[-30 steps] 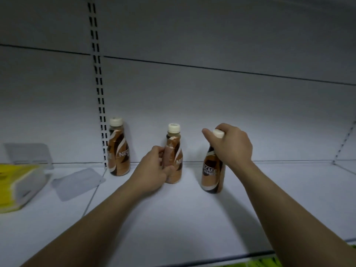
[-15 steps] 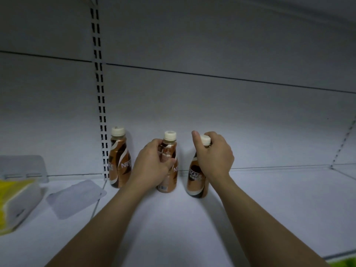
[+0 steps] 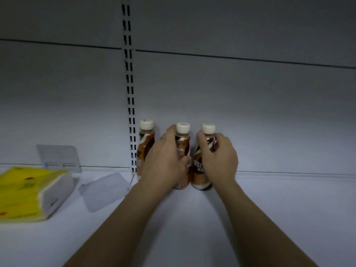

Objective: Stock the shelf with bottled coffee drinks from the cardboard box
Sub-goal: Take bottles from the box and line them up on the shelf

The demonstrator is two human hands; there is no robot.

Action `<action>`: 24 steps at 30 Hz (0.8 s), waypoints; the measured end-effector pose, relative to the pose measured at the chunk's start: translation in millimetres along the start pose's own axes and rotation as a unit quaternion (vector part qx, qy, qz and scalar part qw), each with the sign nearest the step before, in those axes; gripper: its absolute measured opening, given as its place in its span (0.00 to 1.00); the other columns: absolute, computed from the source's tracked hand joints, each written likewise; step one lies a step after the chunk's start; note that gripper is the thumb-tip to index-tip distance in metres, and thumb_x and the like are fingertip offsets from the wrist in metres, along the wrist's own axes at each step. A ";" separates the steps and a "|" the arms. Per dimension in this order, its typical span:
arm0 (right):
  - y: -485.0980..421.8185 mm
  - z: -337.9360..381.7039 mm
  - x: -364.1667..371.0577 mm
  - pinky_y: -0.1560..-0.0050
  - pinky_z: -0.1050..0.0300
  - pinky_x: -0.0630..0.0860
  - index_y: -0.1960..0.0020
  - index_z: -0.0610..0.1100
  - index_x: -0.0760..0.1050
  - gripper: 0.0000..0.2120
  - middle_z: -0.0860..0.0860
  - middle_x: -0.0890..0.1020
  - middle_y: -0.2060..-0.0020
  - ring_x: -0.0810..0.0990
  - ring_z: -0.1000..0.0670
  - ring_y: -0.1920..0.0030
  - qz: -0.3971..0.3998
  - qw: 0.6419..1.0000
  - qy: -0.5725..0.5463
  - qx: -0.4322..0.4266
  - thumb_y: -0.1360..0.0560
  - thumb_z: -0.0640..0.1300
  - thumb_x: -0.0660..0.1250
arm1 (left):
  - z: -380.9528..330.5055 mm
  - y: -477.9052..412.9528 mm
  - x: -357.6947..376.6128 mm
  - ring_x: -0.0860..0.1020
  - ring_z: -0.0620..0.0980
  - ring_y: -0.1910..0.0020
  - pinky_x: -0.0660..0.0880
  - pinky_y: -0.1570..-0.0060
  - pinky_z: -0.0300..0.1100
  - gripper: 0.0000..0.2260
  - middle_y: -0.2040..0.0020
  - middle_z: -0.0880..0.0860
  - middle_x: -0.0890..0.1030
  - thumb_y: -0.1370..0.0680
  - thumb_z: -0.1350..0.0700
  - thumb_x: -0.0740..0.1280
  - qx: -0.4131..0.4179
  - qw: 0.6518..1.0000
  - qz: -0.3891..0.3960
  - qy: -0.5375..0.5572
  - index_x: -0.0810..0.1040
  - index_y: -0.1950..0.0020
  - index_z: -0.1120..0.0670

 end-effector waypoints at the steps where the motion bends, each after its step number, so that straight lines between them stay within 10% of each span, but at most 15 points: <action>1: 0.5 -4.5 -1.4 0.67 0.64 0.61 0.59 0.53 0.70 0.20 0.57 0.72 0.65 0.71 0.60 0.65 0.020 1.000 0.020 -0.002 0.27 0.69 0.56 | 0.0 -0.7 1.2 0.76 0.47 0.45 0.68 0.50 0.40 0.35 0.43 0.47 0.77 0.31 0.53 0.75 0.002 1.000 0.000 -0.001 0.58 0.33 0.43; 13: -7.4 -21.1 -39.8 0.62 0.56 0.81 0.47 0.52 0.72 0.20 0.53 0.81 0.55 0.82 0.51 0.59 0.406 0.908 0.055 0.082 0.34 0.54 0.77 | 8.2 -6.9 -1.8 0.75 0.48 0.45 0.70 0.49 0.44 0.32 0.44 0.46 0.76 0.30 0.57 0.74 -0.042 0.999 -0.022 -0.020 0.62 0.32 0.44; 24: 12.9 -13.3 -11.7 0.68 0.65 0.64 0.52 0.53 0.67 0.25 0.61 0.74 0.62 0.73 0.61 0.62 0.306 0.949 0.032 0.061 0.39 0.53 0.80 | 5.5 -8.7 -6.4 0.76 0.51 0.44 0.70 0.50 0.45 0.33 0.41 0.48 0.77 0.35 0.56 0.78 -0.036 0.996 -0.061 -0.053 0.63 0.36 0.46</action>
Point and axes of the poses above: each hand's wrist, its own y-axis away from the middle knuckle, its own x-axis out of the palm, z = x × y, the point moved 1 cm from there along -y, towards the middle knuckle
